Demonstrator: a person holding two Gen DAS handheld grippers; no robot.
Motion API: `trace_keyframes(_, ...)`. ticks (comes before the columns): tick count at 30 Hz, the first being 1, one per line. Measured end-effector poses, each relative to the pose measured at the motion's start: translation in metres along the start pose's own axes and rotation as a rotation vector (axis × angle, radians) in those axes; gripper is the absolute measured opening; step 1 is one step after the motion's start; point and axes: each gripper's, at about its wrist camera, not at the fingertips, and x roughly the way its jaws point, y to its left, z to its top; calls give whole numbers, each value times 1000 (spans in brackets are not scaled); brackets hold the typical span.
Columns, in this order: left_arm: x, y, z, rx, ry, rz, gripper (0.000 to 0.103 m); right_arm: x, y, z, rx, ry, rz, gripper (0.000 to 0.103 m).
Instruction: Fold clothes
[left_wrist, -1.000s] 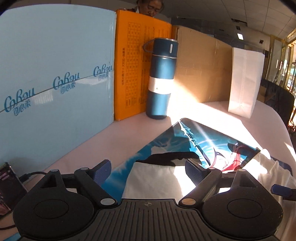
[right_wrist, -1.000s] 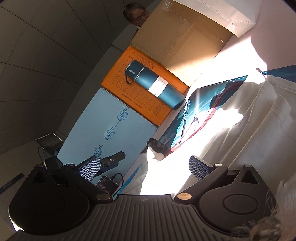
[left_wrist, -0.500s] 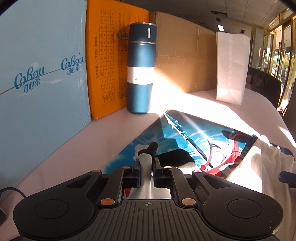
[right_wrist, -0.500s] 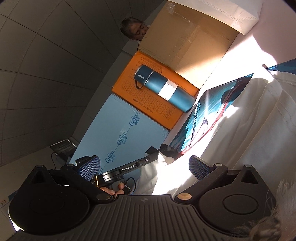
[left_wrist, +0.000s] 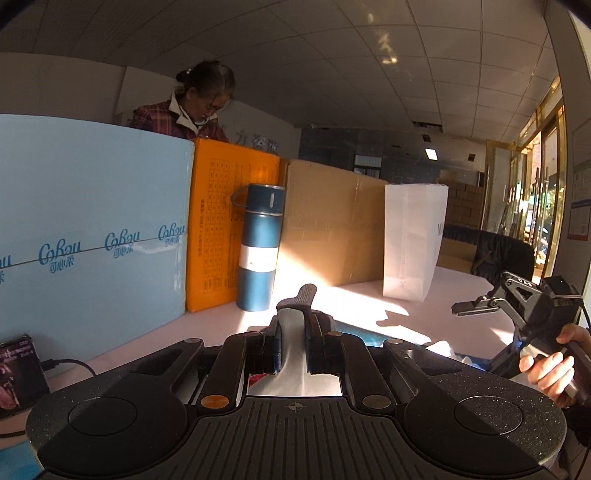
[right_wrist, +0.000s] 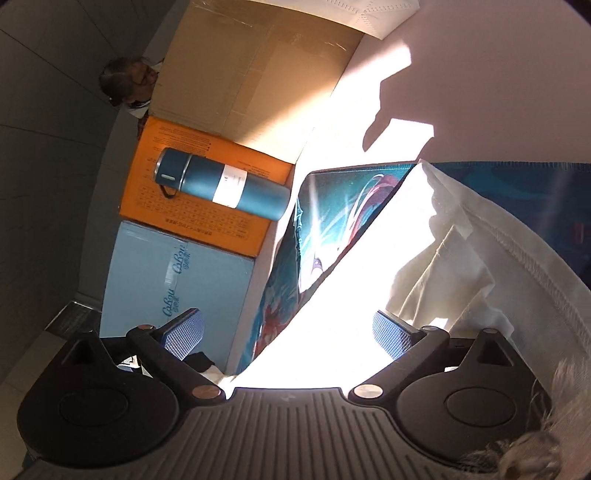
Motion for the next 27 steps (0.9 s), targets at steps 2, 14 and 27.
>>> trace_keyframes(2,-20,-10,-4,16,-20,-17,10,-11,3,-2,-27,-73,-18,103)
trace_keyframes(14,-76,-36,-47,-8,72,-21,19,-65,2,-13,-138,-155,-267,102)
trace_keyframes(27,-40,-43,-40,-157,163,243,84,-59,33,-49,-474,-190,-251,102)
